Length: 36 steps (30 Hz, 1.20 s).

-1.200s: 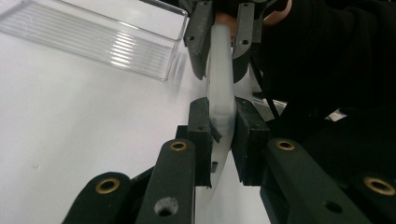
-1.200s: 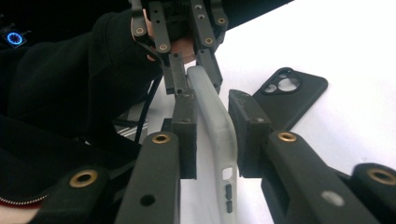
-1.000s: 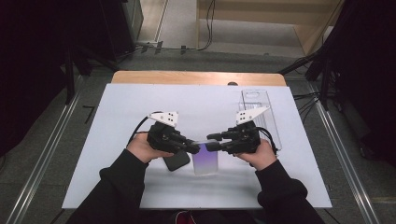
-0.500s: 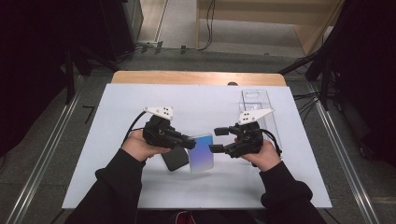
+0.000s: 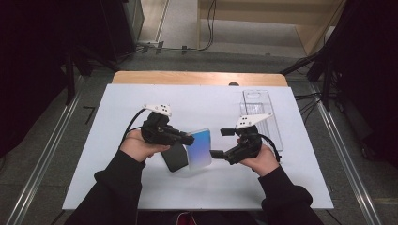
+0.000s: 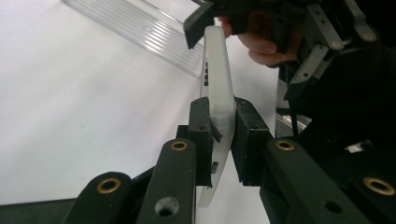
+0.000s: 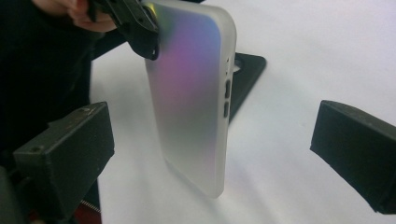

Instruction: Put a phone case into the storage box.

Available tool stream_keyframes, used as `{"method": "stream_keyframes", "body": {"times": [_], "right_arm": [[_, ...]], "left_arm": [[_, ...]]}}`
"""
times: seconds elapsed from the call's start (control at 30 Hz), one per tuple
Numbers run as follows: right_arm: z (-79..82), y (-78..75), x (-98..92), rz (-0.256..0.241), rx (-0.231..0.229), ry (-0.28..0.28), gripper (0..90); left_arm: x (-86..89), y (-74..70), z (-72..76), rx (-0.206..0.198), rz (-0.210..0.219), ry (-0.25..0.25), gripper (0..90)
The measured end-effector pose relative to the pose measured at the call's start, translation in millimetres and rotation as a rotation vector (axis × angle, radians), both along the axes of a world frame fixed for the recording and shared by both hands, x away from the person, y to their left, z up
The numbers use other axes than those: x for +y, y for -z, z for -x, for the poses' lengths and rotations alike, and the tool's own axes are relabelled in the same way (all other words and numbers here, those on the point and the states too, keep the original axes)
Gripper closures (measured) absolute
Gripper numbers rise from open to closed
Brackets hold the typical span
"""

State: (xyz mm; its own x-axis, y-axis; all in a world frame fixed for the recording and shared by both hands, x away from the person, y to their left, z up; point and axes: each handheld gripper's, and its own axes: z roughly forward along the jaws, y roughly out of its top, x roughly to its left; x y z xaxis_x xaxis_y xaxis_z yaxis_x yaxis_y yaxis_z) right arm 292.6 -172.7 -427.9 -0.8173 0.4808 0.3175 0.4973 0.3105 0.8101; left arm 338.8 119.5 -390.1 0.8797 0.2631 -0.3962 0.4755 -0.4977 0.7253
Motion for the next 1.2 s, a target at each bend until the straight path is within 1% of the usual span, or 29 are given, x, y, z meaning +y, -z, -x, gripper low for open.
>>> {"method": "stream_keyframes", "body": {"times": [0.03, 0.1, 0.2, 0.3, 0.43, 0.53, 0.63, 0.7, 0.77, 0.87, 0.97, 1.03, 1.1, 1.17, 1.2], "right_arm": [[0.3, 0.2, 0.6, 0.009, 0.009, 0.008, 0.0], [1.0, 1.3, 2.0, 0.023, 0.010, 0.022, 0.0], [1.8, 2.0, 3.1, 0.023, 0.011, 0.053, 0.0], [2.7, 1.9, 4.8, 0.021, 0.013, 0.084, 0.0], [4.6, 2.5, 7.9, 0.034, -0.003, 0.123, 0.0], [5.3, 3.9, 10.4, 0.045, 0.004, 0.143, 0.0], [5.4, 5.0, 12.3, 0.040, 0.010, 0.165, 0.0], [5.7, 5.6, 13.6, 0.034, 0.012, 0.174, 0.0], [6.7, 6.0, 15.1, 0.035, 0.006, 0.186, 0.0], [7.8, 7.1, 17.3, 0.035, -0.003, 0.201, 0.0], [8.9, 8.4, 19.8, 0.042, -0.011, 0.214, 0.0], [8.9, 9.7, 21.0, 0.040, -0.002, 0.217, 0.0], [8.2, 11.4, 22.0, 0.035, 0.019, 0.217, 0.0], [8.3, 12.7, 22.5, 0.029, 0.024, 0.227, 0.0], [8.3, 13.3, 23.0, 0.031, 0.019, 0.232, 0.0]], "left_arm": [[0.5, -0.4, -0.2, -0.002, 0.001, -0.012, 79.7], [1.5, -1.5, -0.9, 0.002, -0.004, -0.039, 79.6], [2.1, -3.3, -1.0, 0.004, -0.007, -0.079, 79.6], [1.9, -5.1, -0.4, -0.005, -0.014, -0.108, 79.6], [0.9, -7.4, 0.8, -0.020, -0.027, -0.159, 79.6], [0.0, -9.4, 2.4, -0.026, -0.031, -0.189, 79.6], [-1.8, -11.0, 4.2, -0.033, -0.035, -0.223, 79.6], [-2.5, -11.7, 5.3, -0.039, -0.032, -0.236, 79.6], [-2.7, -11.8, 5.5, -0.034, -0.028, -0.254, 79.6], [-4.6, -10.8, 6.4, -0.028, -0.038, -0.276, 79.7], [-6.4, -9.4, 7.1, -0.022, -0.043, -0.287, 79.8], [-7.9, -8.4, 7.4, -0.018, -0.042, -0.295, 79.7], [-9.9, -7.5, 7.7, -0.014, -0.055, -0.303, 79.7], [-11.2, -6.6, 8.0, -0.010, -0.059, -0.314, 79.7], [-11.7, -6.0, 7.9, -0.007, -0.058, -0.318, 79.8]]}}
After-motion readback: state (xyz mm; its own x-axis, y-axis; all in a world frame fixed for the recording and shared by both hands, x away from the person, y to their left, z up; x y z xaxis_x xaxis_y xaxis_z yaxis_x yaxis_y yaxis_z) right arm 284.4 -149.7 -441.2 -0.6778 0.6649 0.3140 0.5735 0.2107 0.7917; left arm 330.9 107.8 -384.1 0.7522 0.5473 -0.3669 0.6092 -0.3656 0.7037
